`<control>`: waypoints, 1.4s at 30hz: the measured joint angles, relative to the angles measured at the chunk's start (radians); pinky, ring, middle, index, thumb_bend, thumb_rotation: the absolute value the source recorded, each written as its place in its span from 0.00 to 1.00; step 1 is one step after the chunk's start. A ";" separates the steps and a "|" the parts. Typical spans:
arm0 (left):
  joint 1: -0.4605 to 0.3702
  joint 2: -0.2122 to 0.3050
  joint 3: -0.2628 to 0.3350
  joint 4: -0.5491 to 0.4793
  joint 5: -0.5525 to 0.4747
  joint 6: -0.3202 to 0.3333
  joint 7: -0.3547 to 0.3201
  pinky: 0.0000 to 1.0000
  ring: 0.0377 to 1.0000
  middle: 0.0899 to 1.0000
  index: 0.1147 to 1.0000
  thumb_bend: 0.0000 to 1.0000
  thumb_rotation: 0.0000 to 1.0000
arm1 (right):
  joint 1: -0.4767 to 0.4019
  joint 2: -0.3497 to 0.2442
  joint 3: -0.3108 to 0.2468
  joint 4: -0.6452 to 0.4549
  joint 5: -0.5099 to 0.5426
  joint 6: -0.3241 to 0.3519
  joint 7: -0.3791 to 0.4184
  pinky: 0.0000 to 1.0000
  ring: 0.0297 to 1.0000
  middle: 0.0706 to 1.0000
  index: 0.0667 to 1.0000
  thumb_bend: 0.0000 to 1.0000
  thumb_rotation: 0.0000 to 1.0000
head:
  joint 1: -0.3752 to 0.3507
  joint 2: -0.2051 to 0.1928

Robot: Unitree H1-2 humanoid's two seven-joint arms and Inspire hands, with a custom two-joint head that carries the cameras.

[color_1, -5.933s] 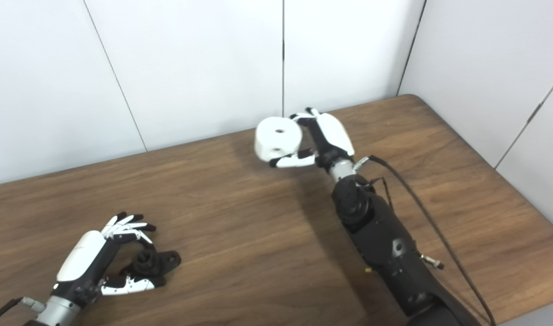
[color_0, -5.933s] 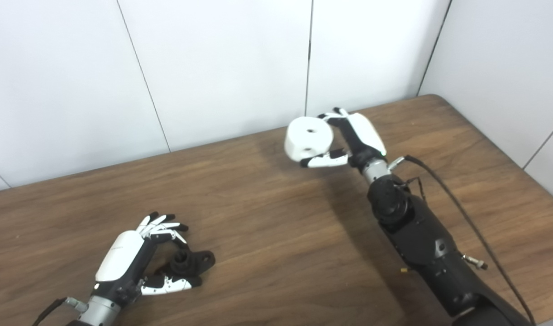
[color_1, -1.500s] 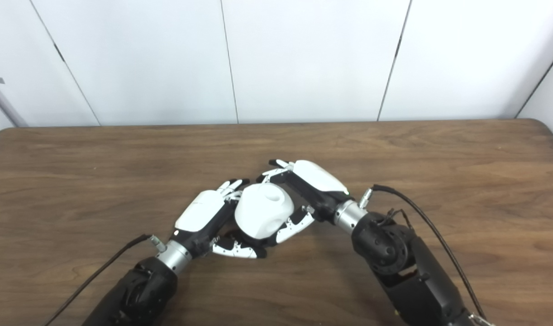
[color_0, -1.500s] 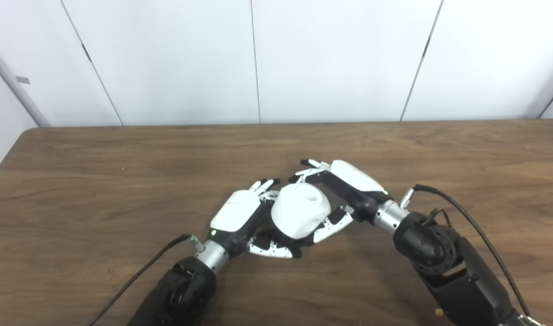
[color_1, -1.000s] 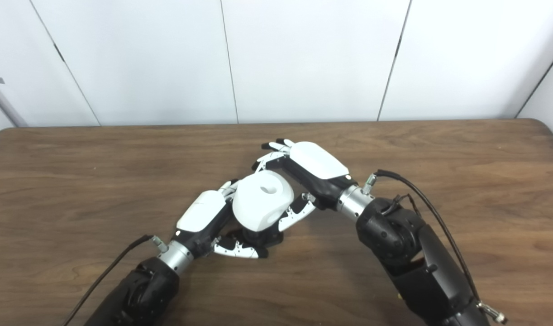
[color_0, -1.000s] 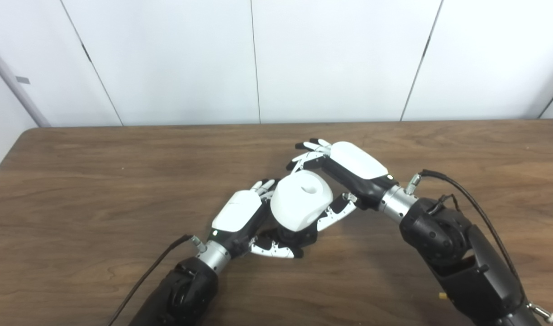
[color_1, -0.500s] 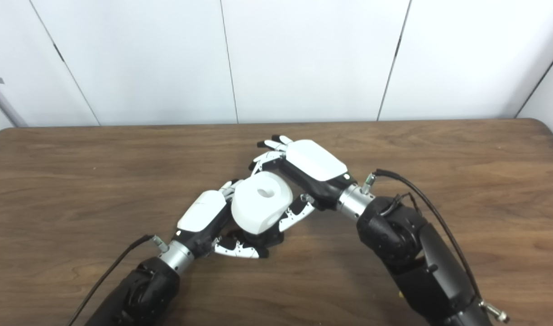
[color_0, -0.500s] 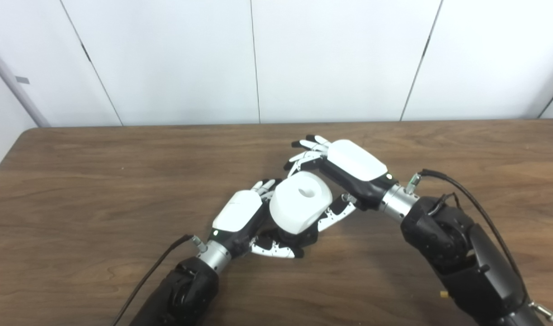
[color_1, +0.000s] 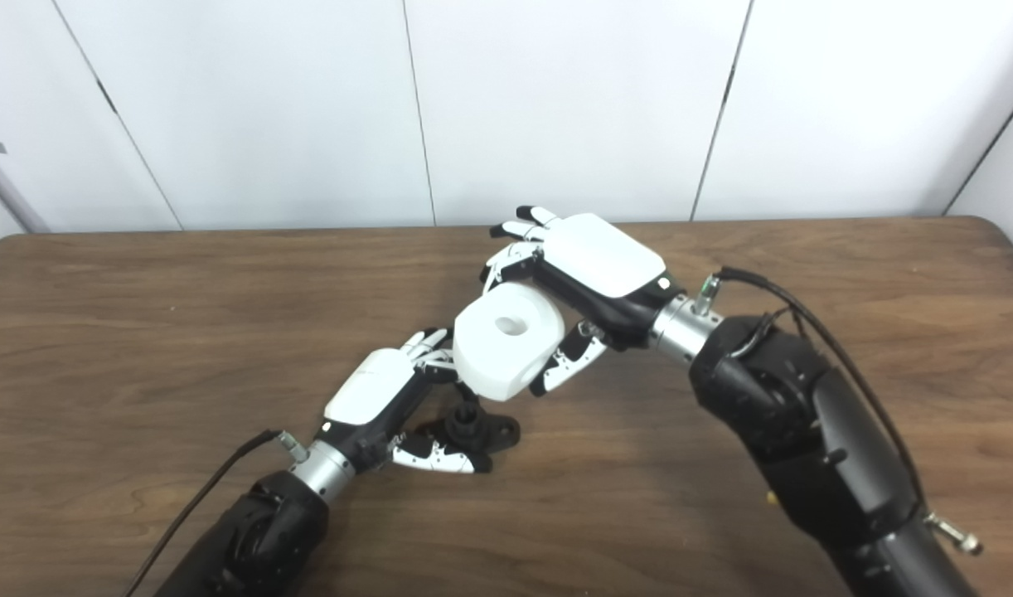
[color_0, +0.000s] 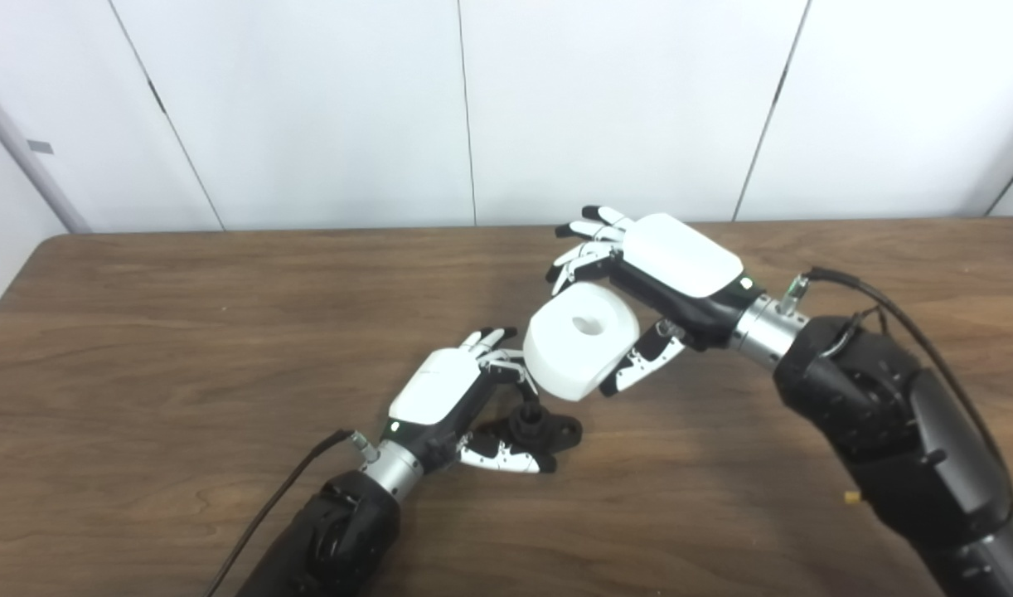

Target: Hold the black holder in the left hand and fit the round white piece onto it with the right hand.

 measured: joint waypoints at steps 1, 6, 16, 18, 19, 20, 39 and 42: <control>0.000 0.000 0.000 0.000 0.000 0.000 0.000 1.00 0.96 0.79 0.42 0.52 0.05 | -0.013 -0.002 -0.008 0.000 0.001 0.000 0.005 1.00 0.93 0.73 0.44 0.52 0.14 | -0.002 -0.002; 0.000 0.000 0.000 0.000 -0.002 -0.004 0.000 1.00 0.96 0.78 0.42 0.52 0.05 | -0.061 -0.006 -0.039 0.001 0.004 0.003 0.017 1.00 0.92 0.73 0.44 0.52 0.14 | -0.003 0.000; 0.000 0.000 0.002 0.000 -0.002 -0.006 -0.002 1.00 0.97 0.79 0.42 0.52 0.05 | -0.039 -0.001 -0.034 -0.014 0.040 0.083 0.121 1.00 0.92 0.74 0.44 0.52 0.14 | -0.009 0.005; 0.000 0.000 0.002 0.000 -0.002 -0.006 -0.003 1.00 0.97 0.79 0.42 0.52 0.05 | -0.030 0.004 -0.028 -0.036 0.040 0.114 0.139 1.00 0.93 0.74 0.44 0.52 0.14 | -0.009 0.006; 0.000 0.000 0.002 0.000 -0.002 -0.006 -0.003 1.00 0.97 0.79 0.42 0.52 0.05 | -0.026 0.008 -0.024 -0.042 0.041 0.124 0.147 1.00 0.93 0.75 0.44 0.52 0.14 | -0.011 0.008; 0.000 0.001 0.002 0.000 -0.002 -0.006 -0.003 1.00 0.96 0.79 0.42 0.52 0.05 | -0.023 0.014 -0.019 -0.048 0.042 0.140 0.157 1.00 0.94 0.75 0.44 0.52 0.14 | -0.011 0.009; 0.000 0.001 0.004 0.000 -0.006 -0.008 -0.006 1.00 0.96 0.79 0.42 0.52 0.05 | -0.005 0.049 0.030 -0.068 0.044 0.237 0.223 1.00 0.94 0.76 0.44 0.52 0.14 | -0.015 0.012; 0.000 0.001 0.004 0.000 -0.005 -0.007 -0.007 1.00 0.97 0.79 0.42 0.52 0.05 | -0.005 0.049 0.037 -0.068 0.043 0.237 0.223 1.00 0.94 0.76 0.44 0.52 0.14 | -0.014 0.015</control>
